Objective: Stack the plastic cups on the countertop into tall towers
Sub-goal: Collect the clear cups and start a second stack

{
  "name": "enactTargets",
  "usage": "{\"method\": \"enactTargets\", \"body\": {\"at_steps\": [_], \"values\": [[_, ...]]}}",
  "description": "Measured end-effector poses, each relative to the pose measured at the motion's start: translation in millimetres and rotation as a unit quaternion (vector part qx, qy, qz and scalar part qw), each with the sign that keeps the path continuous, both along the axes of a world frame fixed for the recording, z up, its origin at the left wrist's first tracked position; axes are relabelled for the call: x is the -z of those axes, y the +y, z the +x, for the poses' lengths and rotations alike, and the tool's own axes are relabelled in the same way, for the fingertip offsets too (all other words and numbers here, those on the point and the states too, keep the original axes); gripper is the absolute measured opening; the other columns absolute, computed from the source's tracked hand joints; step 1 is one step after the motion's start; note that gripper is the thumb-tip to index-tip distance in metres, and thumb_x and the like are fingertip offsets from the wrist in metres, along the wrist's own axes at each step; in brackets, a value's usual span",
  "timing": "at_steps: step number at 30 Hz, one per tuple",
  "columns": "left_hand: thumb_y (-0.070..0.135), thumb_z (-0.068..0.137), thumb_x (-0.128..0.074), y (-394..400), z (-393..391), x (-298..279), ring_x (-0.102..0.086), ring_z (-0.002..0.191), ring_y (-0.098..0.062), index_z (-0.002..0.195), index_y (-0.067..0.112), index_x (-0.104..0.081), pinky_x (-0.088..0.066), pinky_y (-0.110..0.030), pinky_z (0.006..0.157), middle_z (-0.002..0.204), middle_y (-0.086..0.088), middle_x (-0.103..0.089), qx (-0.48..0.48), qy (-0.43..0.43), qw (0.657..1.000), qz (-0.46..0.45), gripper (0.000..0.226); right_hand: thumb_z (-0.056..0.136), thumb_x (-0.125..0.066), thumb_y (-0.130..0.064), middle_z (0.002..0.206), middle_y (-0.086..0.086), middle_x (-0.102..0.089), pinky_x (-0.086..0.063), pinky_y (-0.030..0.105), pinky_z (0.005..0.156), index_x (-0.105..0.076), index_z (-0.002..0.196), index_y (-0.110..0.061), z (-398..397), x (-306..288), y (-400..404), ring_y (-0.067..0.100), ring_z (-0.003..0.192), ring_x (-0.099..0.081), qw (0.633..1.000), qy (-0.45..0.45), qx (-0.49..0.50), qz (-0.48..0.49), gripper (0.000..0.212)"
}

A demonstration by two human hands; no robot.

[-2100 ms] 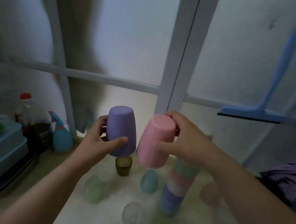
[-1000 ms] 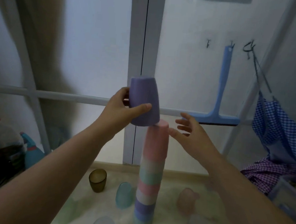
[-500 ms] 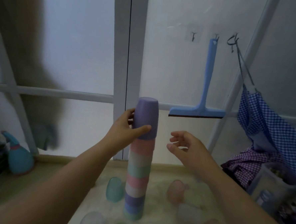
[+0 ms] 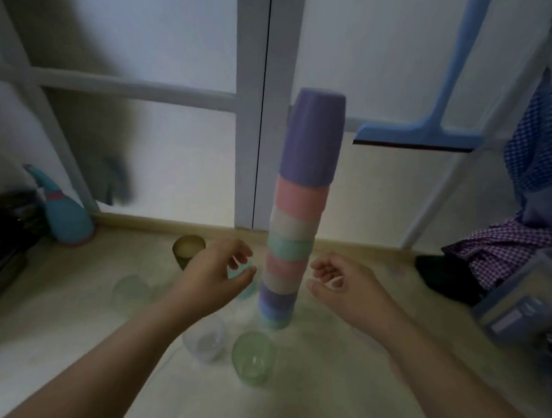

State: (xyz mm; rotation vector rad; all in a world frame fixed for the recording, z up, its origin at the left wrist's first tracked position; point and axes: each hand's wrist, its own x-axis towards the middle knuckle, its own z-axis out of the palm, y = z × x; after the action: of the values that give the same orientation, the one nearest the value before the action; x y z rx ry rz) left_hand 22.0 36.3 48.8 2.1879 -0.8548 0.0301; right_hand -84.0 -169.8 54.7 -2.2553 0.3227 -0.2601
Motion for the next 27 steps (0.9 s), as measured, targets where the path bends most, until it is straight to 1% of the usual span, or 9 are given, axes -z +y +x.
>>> {"method": "enactTargets", "body": {"at_steps": [3, 6, 10, 12, 14, 16, 19, 25, 27], "values": [[0.026, 0.08, -0.065, 14.7, -3.2, 26.8, -0.057, 0.08, -0.011, 0.098, 0.018, -0.059, -0.043, -0.022, 0.065, 0.091, 0.002, -0.063, 0.004, 0.006, 0.998, 0.057, 0.021, 0.074, -0.072, -0.024, 0.088, -0.003, -0.063, -0.038, 0.009, 0.067, -0.06, 0.095, -0.024, -4.7, 34.0, 11.5, 0.01, 0.079, -0.055, 0.996, 0.063, -0.044, -0.044, 0.025], [0.027, 0.08, -0.064, 27.1, -7.8, 47.4, -0.058, 0.087, -0.017, 0.104, 0.015, -0.06, -0.048, -0.031, 0.073, 0.099, -0.002, -0.063, 0.0, 0.002, 0.993, 0.114, 0.027, 0.075, -0.071, -0.031, 0.107, 0.0, -0.061, -0.041, 0.015, 0.079, -0.057, 0.113, -0.021, -9.9, 56.8, 26.9, 0.011, 0.093, -0.055, 0.983, 0.128, -0.091, -0.092, 0.042], [0.035, 0.083, -0.06, 39.1, -10.4, 69.4, -0.054, 0.103, -0.024, 0.12, 0.016, -0.052, -0.043, -0.033, 0.086, 0.122, -0.004, -0.056, 0.025, -0.013, 0.976, 0.215, 0.043, 0.071, -0.073, -0.041, 0.139, 0.0, -0.043, -0.035, 0.025, 0.104, -0.033, 0.138, -0.023, -12.3, 78.0, 49.7, 0.016, 0.126, -0.042, 0.955, 0.199, -0.167, -0.142, 0.081], [0.042, 0.082, -0.058, 44.7, -9.0, 79.1, -0.049, 0.113, -0.025, 0.126, 0.019, -0.046, -0.041, -0.036, 0.095, 0.129, -0.004, -0.051, 0.044, -0.029, 0.963, 0.264, 0.051, 0.067, -0.075, -0.045, 0.147, -0.001, -0.033, -0.033, 0.032, 0.109, -0.022, 0.143, -0.025, -10.6, 87.6, 59.7, 0.019, 0.133, -0.034, 0.942, 0.224, -0.187, -0.167, 0.095], [0.047, 0.08, -0.058, 50.4, -7.6, 87.0, -0.048, 0.117, -0.026, 0.129, 0.02, -0.043, -0.039, -0.038, 0.098, 0.132, -0.004, -0.048, 0.059, -0.036, 0.953, 0.294, 0.058, 0.066, -0.075, -0.045, 0.151, 0.0, -0.027, -0.033, 0.034, 0.11, -0.014, 0.145, -0.023, -7.5, 95.0, 68.4, 0.021, 0.136, -0.031, 0.933, 0.239, -0.196, -0.186, 0.102], [0.049, 0.078, -0.059, 54.5, -6.9, 91.7, -0.048, 0.117, -0.027, 0.131, 0.02, -0.041, -0.039, -0.039, 0.098, 0.134, -0.004, -0.047, 0.069, -0.039, 0.948, 0.309, 0.063, 0.068, -0.075, -0.044, 0.151, 0.002, -0.026, -0.033, 0.035, 0.11, -0.01, 0.145, -0.022, -3.7, 100.8, 74.5, 0.022, 0.136, -0.03, 0.928, 0.248, -0.196, -0.196, 0.103], [0.05, 0.078, -0.059, 56.6, -5.9, 95.5, -0.047, 0.119, -0.026, 0.132, 0.021, -0.038, -0.038, -0.039, 0.099, 0.136, -0.004, -0.045, 0.077, -0.045, 0.948, 0.307, 0.065, 0.071, -0.074, -0.042, 0.149, 0.003, -0.028, -0.034, 0.035, 0.109, -0.014, 0.144, -0.02, 1.2, 109.1, 79.4, 0.022, 0.135, -0.032, 0.931, 0.253, -0.186, -0.185, 0.097], [0.051, 0.074, -0.061, 51.9, -6.2, 98.6, -0.049, 0.117, -0.026, 0.128, 0.021, -0.043, -0.039, -0.038, 0.098, 0.131, -0.004, -0.051, 0.112, -0.068, 0.956, 0.261, 0.065, 0.066, -0.076, -0.035, 0.14, -0.001, -0.032, -0.036, 0.022, 0.1, -0.026, 0.138, -0.022, -0.2, 110.0, 79.4, 0.015, 0.126, -0.041, 0.966, 0.205, -0.125, -0.094, 0.089], [0.055, 0.072, -0.057, 47.7, -8.0, 97.8, -0.051, 0.115, -0.024, 0.126, 0.022, -0.044, -0.04, -0.037, 0.096, 0.127, -0.002, -0.054, 0.134, -0.079, 0.956, 0.246, 0.065, 0.064, -0.076, -0.033, 0.138, -0.001, -0.034, -0.034, 0.017, 0.097, -0.029, 0.136, -0.022, -2.0, 105.9, 75.0, 0.012, 0.123, -0.042, 0.976, 0.177, -0.107, -0.068, 0.087]]}}
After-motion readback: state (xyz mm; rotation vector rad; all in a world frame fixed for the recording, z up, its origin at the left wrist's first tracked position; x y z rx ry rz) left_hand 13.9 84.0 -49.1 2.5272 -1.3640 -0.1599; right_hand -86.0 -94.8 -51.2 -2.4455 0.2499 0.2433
